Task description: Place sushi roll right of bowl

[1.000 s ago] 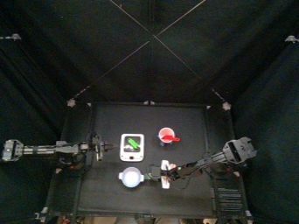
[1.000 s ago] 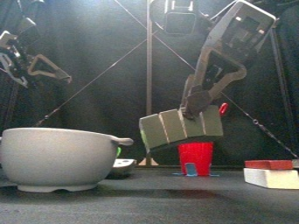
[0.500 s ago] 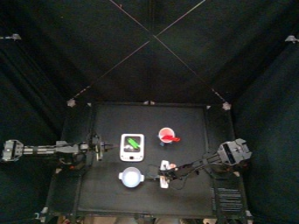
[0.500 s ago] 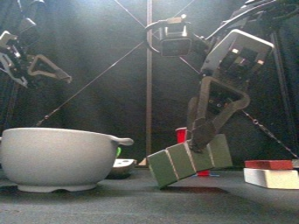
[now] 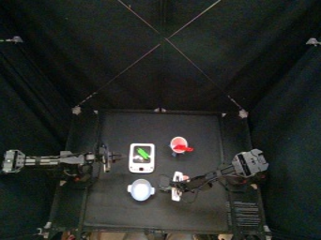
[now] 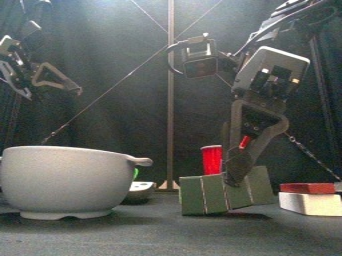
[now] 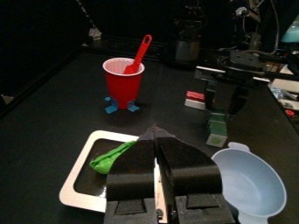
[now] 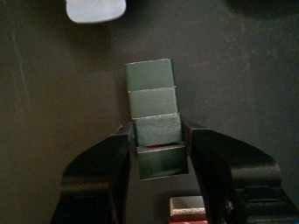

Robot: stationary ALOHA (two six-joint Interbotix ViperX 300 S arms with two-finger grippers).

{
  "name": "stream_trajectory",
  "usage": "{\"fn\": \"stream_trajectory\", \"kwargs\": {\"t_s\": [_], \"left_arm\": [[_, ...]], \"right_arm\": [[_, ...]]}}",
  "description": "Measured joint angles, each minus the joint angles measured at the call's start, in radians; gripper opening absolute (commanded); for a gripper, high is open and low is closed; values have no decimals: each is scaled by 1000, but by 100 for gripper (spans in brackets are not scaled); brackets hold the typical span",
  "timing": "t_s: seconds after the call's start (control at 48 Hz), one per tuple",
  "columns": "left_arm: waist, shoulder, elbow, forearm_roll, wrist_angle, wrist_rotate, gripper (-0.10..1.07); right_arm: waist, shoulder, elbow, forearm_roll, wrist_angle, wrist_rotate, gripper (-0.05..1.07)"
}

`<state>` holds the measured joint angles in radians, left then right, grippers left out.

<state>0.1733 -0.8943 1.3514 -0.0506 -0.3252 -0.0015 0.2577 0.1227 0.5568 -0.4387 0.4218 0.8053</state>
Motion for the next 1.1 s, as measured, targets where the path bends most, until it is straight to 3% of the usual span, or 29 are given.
{"fn": "stream_trajectory", "kwargs": {"t_s": [0.271, 0.896, 1.104], "left_arm": [[0, -2, 2, 0, 0, -2, 32], [2, -2, 2, 0, 0, -2, 32], [2, 0, 2, 0, 0, -2, 32]], "right_arm": [[0, 3, -18, 3, 5, -11, 94], [2, 5, -44, -2, 52, -12, 94], [0, 5, -94, -14, 60, -12, 94]]}}
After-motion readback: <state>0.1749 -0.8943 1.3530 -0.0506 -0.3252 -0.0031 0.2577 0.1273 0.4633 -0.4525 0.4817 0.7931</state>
